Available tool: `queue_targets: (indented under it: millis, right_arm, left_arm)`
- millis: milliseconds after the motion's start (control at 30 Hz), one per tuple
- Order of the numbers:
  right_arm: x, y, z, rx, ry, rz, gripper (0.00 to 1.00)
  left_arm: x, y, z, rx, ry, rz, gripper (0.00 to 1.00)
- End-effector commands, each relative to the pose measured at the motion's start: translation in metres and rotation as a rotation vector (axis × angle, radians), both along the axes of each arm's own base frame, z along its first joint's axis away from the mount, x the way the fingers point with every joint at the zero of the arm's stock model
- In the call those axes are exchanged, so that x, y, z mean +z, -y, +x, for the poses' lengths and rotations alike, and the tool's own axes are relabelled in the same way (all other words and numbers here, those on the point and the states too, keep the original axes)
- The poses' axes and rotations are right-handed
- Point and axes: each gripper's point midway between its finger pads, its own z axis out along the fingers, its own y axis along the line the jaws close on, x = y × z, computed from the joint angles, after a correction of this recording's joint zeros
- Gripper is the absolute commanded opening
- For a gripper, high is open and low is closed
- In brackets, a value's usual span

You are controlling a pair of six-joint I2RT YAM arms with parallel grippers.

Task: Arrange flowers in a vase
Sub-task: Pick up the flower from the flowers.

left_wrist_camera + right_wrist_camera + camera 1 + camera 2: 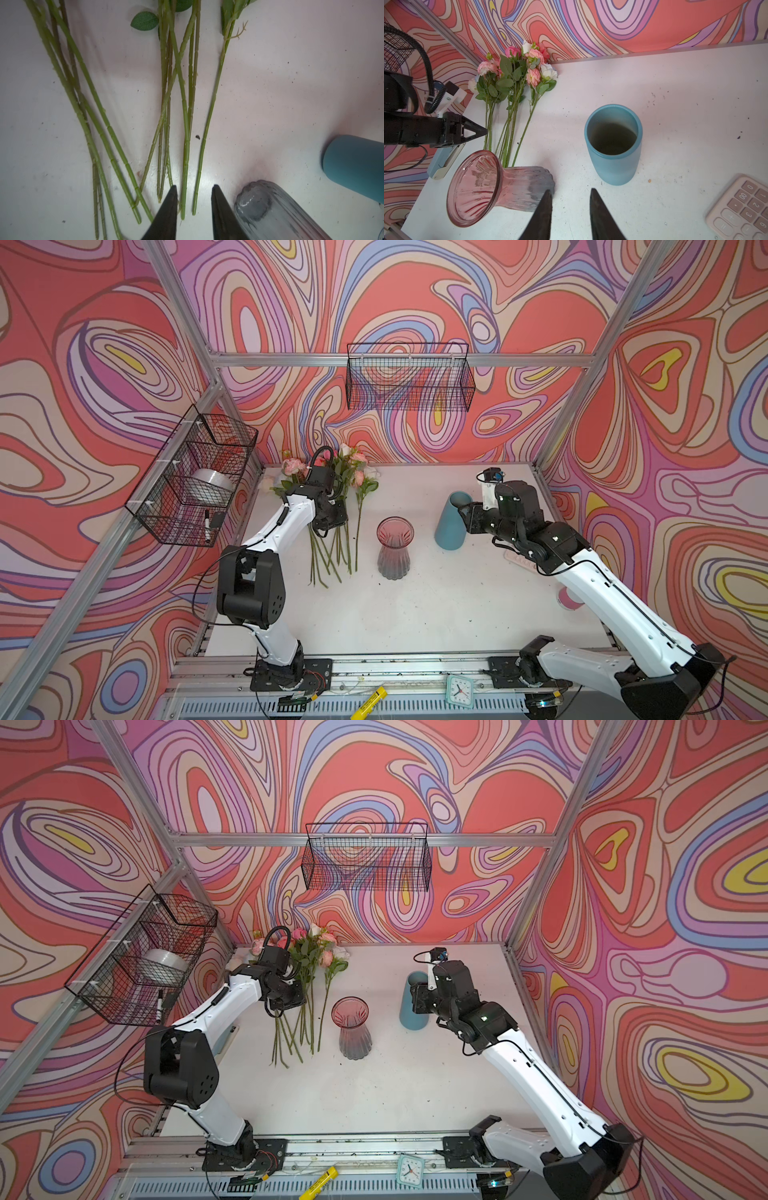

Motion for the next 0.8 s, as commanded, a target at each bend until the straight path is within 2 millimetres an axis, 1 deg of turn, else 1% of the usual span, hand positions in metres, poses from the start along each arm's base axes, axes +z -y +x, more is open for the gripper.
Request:
queue_targets:
  millis: [0,200,333,433,600,700,767]
  right_arm:
    - [-0.008,-0.001,0.003,-0.006,-0.003,-0.007,0.33]
    - [-0.021,-0.006,0.006,0.007,-0.025,-0.007,0.34]
    - [-0.025,-0.005,0.007,0.005,-0.027,-0.016,0.35]
    - [-0.026,-0.005,0.006,0.006,-0.029,-0.019,0.35]
    - [-0.026,-0.004,0.005,0.007,-0.024,-0.018,0.35]
    - [-0.026,-0.005,0.005,0.013,-0.020,-0.015,0.35]
    - [-0.025,-0.005,0.004,0.014,-0.015,-0.012,0.35]
  left_arm:
    - [-0.006,0.005,0.026,0.027,0.052,-0.026,0.29]
    - [-0.038,-0.005,0.042,0.046,0.004,0.055,0.25]
    - [-0.053,0.003,0.049,0.032,-0.005,0.021,0.23]
    - [-0.063,0.004,0.049,0.031,-0.021,0.023,0.19]
    - [-0.068,0.003,0.047,0.027,-0.023,0.027,0.13]
    - [-0.067,0.002,0.046,0.025,-0.026,0.028,0.06]
    - [-0.065,0.001,0.044,0.026,-0.031,0.033,0.03]
